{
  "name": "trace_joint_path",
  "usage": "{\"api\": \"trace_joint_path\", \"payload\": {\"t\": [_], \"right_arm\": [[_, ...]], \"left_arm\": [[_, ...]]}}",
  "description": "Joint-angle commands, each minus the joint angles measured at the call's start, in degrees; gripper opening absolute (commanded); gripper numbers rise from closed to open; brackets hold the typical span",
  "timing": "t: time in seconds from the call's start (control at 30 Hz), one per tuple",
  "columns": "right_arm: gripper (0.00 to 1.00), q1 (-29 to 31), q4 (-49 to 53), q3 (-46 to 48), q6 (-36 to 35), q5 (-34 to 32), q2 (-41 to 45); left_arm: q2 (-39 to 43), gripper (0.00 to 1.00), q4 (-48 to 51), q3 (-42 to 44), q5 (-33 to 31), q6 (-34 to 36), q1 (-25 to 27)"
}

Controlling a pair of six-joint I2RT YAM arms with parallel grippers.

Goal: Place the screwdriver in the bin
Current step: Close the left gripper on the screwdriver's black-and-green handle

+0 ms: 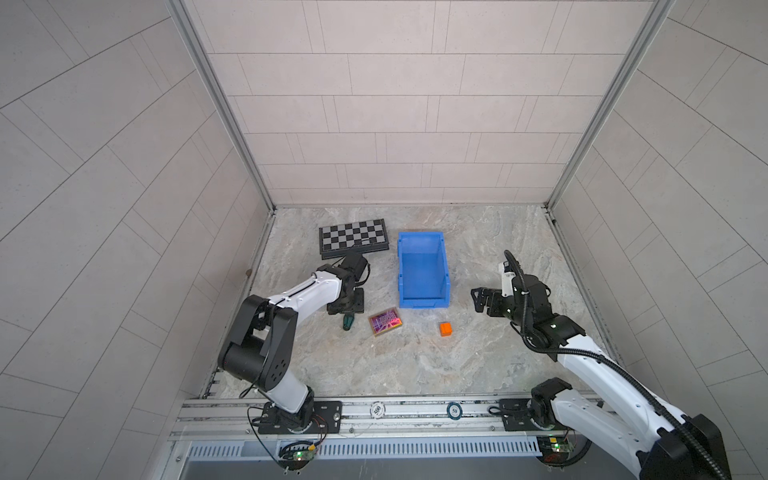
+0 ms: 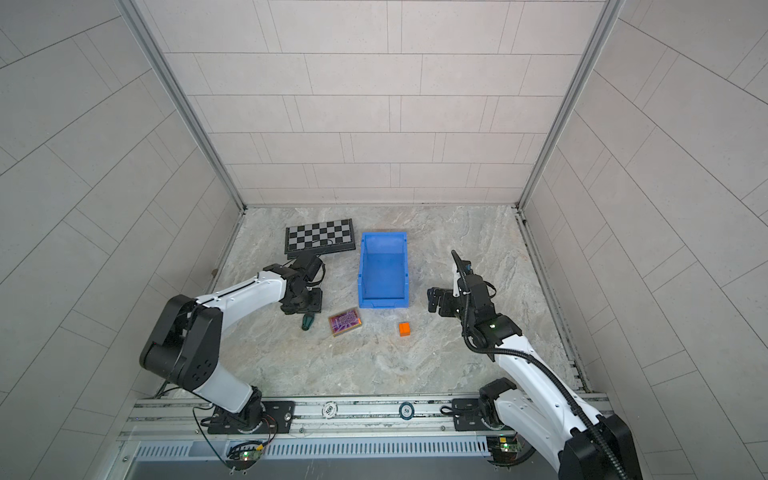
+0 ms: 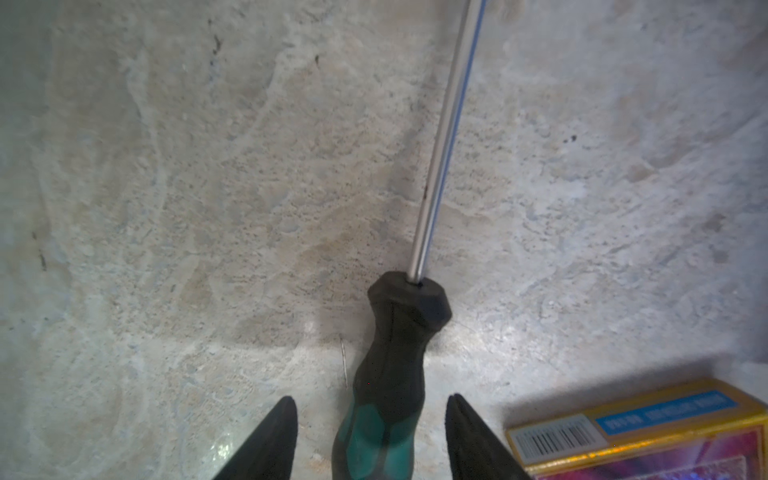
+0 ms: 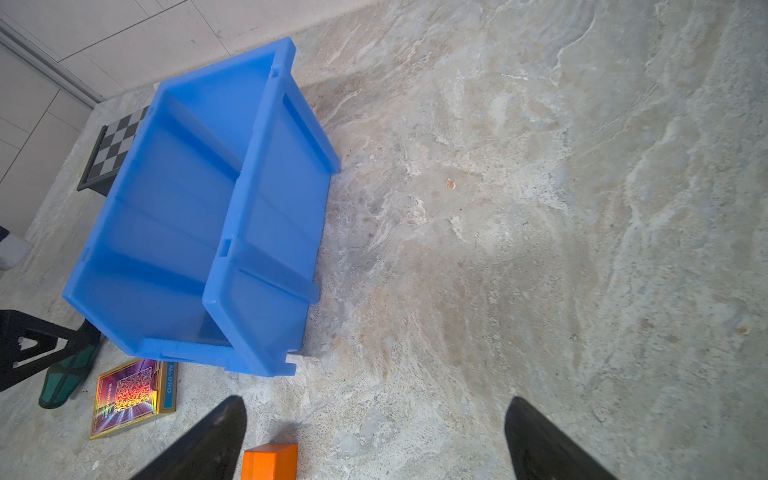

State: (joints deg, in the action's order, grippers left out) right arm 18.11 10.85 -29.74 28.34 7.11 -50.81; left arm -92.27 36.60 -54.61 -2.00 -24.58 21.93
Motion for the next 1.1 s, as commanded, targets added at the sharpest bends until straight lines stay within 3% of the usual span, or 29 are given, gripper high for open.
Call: {"api": "trace_joint_path", "payload": {"t": [0.0, 0.37, 0.67, 0.83, 0.97, 1.07], "right_arm": [[0.99, 0.3, 0.8, 0.4, 0.9, -1.0, 1.1], [0.99, 0.3, 0.9, 1.1, 1.1, -1.0, 1.7], [0.99, 0.3, 2.4, 1.2, 0.8, -2.2, 3.6], [0.99, 0.3, 2.4, 0.8, 1.2, -1.9, 3.6], [0.99, 0.3, 2.8, 0.6, 0.8, -2.2, 3.7], [0.99, 0.3, 3.0, 0.6, 0.8, -2.2, 3.8]], "left_arm": [[-1.4, 0.59, 1.0, -1.2, -1.8, 1.0, 0.2], [-3.9, 0.53, 0.5, -1.3, -1.1, 2.0, 1.4], [-4.9, 0.41, -1.2, -0.6, -1.4, 0.8, 1.9], [-5.2, 0.41, -1.5, -0.1, -1.9, 0.5, 1.9], [-6.1, 0.47, -1.8, 0.1, -2.0, 0.9, 1.9], [-7.0, 0.44, -1.5, -0.1, -2.8, 0.9, 1.9]]}}
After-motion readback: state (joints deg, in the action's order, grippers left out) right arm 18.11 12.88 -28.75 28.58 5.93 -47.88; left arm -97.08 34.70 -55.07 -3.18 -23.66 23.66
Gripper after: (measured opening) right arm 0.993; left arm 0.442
